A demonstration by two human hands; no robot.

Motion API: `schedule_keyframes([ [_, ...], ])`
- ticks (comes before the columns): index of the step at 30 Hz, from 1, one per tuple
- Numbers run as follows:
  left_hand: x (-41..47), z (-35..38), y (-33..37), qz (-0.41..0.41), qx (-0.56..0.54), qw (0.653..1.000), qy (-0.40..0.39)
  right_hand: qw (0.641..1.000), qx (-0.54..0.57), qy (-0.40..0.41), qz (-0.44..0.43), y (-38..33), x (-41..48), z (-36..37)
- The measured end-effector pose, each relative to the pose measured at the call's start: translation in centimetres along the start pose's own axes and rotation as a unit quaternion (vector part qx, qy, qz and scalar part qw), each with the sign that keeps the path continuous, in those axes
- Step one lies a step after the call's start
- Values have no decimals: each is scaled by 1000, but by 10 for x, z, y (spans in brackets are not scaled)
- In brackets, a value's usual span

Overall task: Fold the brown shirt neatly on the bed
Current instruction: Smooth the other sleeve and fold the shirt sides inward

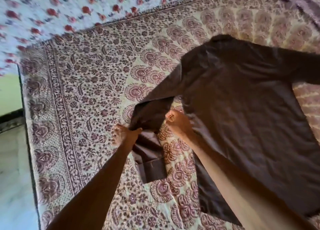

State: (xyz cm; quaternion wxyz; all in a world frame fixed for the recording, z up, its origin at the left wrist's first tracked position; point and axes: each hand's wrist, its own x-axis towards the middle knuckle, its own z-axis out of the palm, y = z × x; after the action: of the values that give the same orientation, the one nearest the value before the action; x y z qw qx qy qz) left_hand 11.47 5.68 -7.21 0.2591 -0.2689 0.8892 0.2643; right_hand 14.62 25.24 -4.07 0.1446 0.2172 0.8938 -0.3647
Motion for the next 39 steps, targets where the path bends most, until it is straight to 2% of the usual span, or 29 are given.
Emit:
schedule_keyframes([
  [2,7,0,-1,24,-9,997,-67,1000,-16,-19,-6,-18,18,7],
  [4,8,-2,2,16,-77,990,-118,999,-12,-32,-4,-31,33,13],
  [5,4,-6,6,33,-119,985,-118,999,7,-34,5,-37,38,14],
  [7,-2,-26,18,143,-133,981,-1,988,134,-43,56,-55,45,12],
  [8,-6,-40,24,227,-102,964,90,963,235,-70,110,-65,48,9],
  [10,-24,-72,36,378,-30,897,228,869,427,-131,213,-81,56,3],
  [11,-30,-85,38,436,7,861,263,818,500,-142,247,-87,61,1],
  [12,-31,-88,34,484,49,834,262,769,560,-137,277,-89,66,0],
  [13,-31,-88,27,504,91,830,223,731,601,-130,295,-90,69,1],
  [15,-28,-78,12,470,161,866,63,714,618,-125,304,-87,73,7],
  [16,-25,-72,4,439,180,880,-19,727,600,-117,312,-84,73,11],
  [17,-23,-68,0,411,159,893,-89,741,578,-109,323,-81,74,16],
  [18,-20,-67,0,391,103,906,-123,754,555,-100,336,-79,74,20],
  [19,-13,-67,1,381,49,916,-117,758,546,-91,345,-76,75,24],
  [20,-4,-68,2,378,25,922,-77,760,540,-80,353,-73,76,26],
  [22,22,-71,2,383,51,920,62,749,551,-61,363,-68,78,32],
  [23,37,-73,-1,381,80,915,105,740,560,-55,367,-66,78,35],
  [24,54,-74,-8,363,112,919,107,736,566,-51,369,-64,78,36],
  [26,77,-81,-14,286,171,943,-18,717,588,-36,372,-61,77,40],
  [27,84,-86,-15,263,193,942,-81,700,608,-23,374,-60,77,41],
  [29,92,-90,-18,291,259,912,-124,662,649,0,375,-60,78,43],
  [30,92,-90,-21,325,308,885,-129,647,666,8,371,-61,78,42],
  [32,92,-90,-28,384,394,826,-119,628,690,21,360,-61,80,42],
  [33,94,-90,-31,405,409,811,-102,618,701,32,354,-61,81,41],
  [34,93,-92,-32,418,392,814,-90,609,712,42,347,-61,83,40],
  [35,91,-96,-30,417,335,840,-94,598,727,52,334,-60,84,40],
  [36,88,-101,-26,390,238,882,-117,584,745,57,318,-60,86,40],
  [37,86,-108,-20,337,127,919,-161,570,761,58,306,-60,86,39],
  [39,86,-128,-8,237,-83,947,-200,554,782,38,284,-64,85,37],
])
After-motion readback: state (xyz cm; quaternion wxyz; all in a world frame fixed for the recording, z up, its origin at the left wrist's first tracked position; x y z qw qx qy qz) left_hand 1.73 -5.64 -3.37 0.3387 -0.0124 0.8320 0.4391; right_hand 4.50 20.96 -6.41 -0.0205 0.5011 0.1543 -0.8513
